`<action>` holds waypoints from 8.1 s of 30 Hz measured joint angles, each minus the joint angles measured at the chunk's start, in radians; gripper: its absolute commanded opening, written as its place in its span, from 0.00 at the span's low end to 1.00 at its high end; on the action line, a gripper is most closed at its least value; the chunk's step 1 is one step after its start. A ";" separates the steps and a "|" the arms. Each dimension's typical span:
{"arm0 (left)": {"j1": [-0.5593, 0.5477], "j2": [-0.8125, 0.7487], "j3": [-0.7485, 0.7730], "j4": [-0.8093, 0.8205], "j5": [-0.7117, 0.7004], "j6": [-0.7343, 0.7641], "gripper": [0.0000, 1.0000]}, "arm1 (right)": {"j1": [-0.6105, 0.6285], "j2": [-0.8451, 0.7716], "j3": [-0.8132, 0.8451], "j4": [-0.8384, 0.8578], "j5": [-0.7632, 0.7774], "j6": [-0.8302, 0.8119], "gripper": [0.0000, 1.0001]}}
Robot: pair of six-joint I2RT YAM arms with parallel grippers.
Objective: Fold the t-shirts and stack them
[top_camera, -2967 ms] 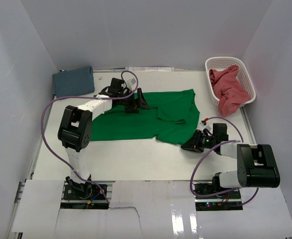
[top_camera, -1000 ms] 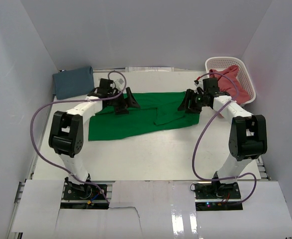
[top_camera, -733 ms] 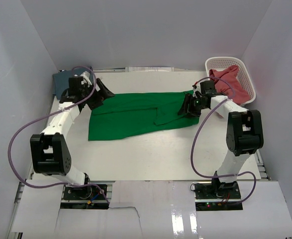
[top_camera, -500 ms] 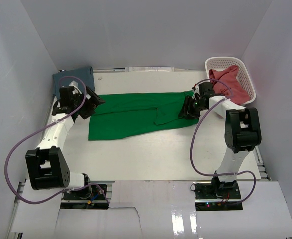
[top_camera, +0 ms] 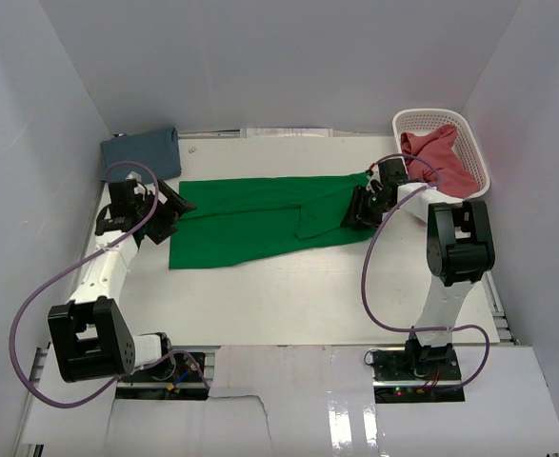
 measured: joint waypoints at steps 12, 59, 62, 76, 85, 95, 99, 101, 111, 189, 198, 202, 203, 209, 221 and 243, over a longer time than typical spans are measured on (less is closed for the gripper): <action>0.017 -0.044 -0.027 -0.030 -0.002 0.002 0.98 | -0.005 0.026 0.042 0.020 0.021 0.008 0.49; 0.022 -0.046 -0.042 -0.032 0.000 0.027 0.98 | -0.016 0.089 0.108 0.037 0.013 0.047 0.08; 0.023 -0.047 -0.058 -0.033 -0.001 0.026 0.98 | -0.016 0.081 0.108 0.029 0.012 0.048 0.08; 0.036 -0.099 -0.204 -0.095 0.015 -0.083 0.98 | -0.016 -0.097 0.169 -0.075 -0.005 0.052 0.08; 0.036 -0.060 -0.160 -0.238 -0.203 -0.143 0.97 | -0.016 -0.098 0.191 -0.097 -0.017 0.053 0.08; 0.036 0.021 -0.131 -0.273 -0.269 -0.152 0.96 | -0.016 -0.087 0.181 -0.097 -0.027 0.053 0.08; 0.036 0.021 -0.130 -0.273 -0.286 -0.148 0.96 | -0.016 -0.062 0.161 -0.090 -0.038 0.053 0.08; 0.036 0.021 -0.130 -0.274 -0.289 -0.146 0.96 | -0.016 -0.043 0.156 -0.087 -0.040 0.053 0.08; 0.036 0.021 -0.130 -0.277 -0.336 -0.146 0.91 | -0.013 0.038 0.155 -0.060 -0.041 0.061 0.08; 0.041 0.134 -0.077 -0.210 -0.294 -0.090 0.00 | -0.043 0.098 0.256 -0.090 -0.078 0.053 0.34; 0.041 0.134 -0.077 -0.210 -0.294 -0.090 0.00 | -0.037 0.108 0.254 -0.087 -0.093 0.054 0.30; 0.041 0.133 -0.077 -0.210 -0.294 -0.090 0.00 | -0.033 0.108 0.254 -0.087 -0.095 0.056 0.08; 0.041 0.133 -0.077 -0.210 -0.294 -0.090 0.00 | -0.031 0.108 0.254 -0.087 -0.096 0.055 0.08; 0.041 0.126 -0.077 -0.212 -0.294 -0.089 0.00 | -0.030 0.109 0.254 -0.089 -0.094 0.060 0.08; 0.041 0.083 -0.024 -0.240 -0.333 -0.074 0.00 | -0.071 0.001 0.273 -0.146 -0.076 0.067 0.08; 0.038 0.212 0.137 -0.248 -0.327 -0.065 0.00 | -0.079 0.015 0.552 -0.254 -0.086 0.082 0.08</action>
